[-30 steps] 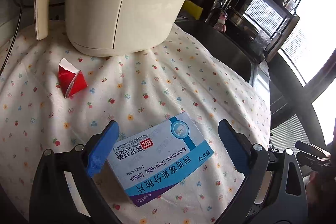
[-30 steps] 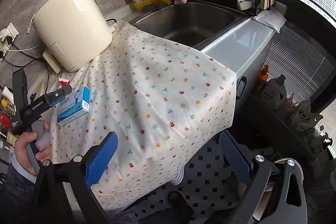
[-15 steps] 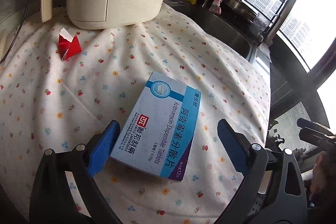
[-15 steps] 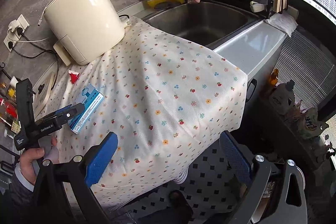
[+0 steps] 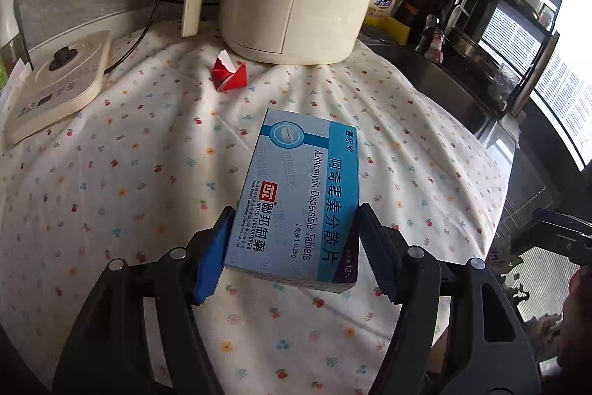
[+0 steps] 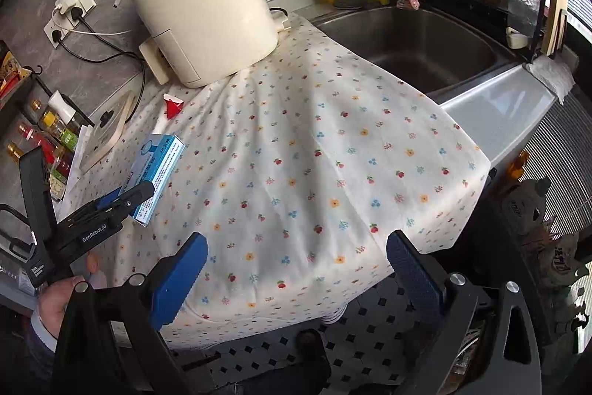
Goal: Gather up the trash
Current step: 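Grasp the medicine box with the left gripper while the right grasps the red wrapper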
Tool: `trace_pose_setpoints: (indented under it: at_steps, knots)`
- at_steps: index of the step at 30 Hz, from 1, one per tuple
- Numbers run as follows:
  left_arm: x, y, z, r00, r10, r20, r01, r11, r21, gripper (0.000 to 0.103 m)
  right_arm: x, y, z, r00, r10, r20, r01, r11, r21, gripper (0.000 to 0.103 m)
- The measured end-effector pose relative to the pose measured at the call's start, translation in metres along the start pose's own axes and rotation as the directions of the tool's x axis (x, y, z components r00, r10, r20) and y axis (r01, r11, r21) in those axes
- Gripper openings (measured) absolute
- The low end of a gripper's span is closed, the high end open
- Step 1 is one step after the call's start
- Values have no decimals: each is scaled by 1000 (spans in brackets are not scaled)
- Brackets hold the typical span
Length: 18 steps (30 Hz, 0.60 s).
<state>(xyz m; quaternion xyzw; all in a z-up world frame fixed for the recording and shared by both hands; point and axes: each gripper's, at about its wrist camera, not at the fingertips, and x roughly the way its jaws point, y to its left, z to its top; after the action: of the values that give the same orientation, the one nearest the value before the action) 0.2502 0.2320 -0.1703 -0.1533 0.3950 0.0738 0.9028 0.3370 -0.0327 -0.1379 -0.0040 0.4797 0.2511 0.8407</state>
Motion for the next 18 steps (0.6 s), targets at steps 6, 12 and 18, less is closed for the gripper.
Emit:
trace_pose_setpoints:
  at_steps: [6, 12, 18]
  knots:
    - [-29, 58, 4, 997, 64, 45, -59, 993, -103, 67, 22, 51, 25, 999, 34, 25, -31, 994, -100, 95]
    - [-61, 99, 8, 988, 124, 95, -108, 981, -161, 67, 42, 103, 53, 995, 92, 43, -84, 983, -162, 90]
    - [-73, 127, 8, 981, 150, 121, -121, 969, -215, 67, 78, 143, 85, 992, 123, 28, -116, 977, -178, 77]
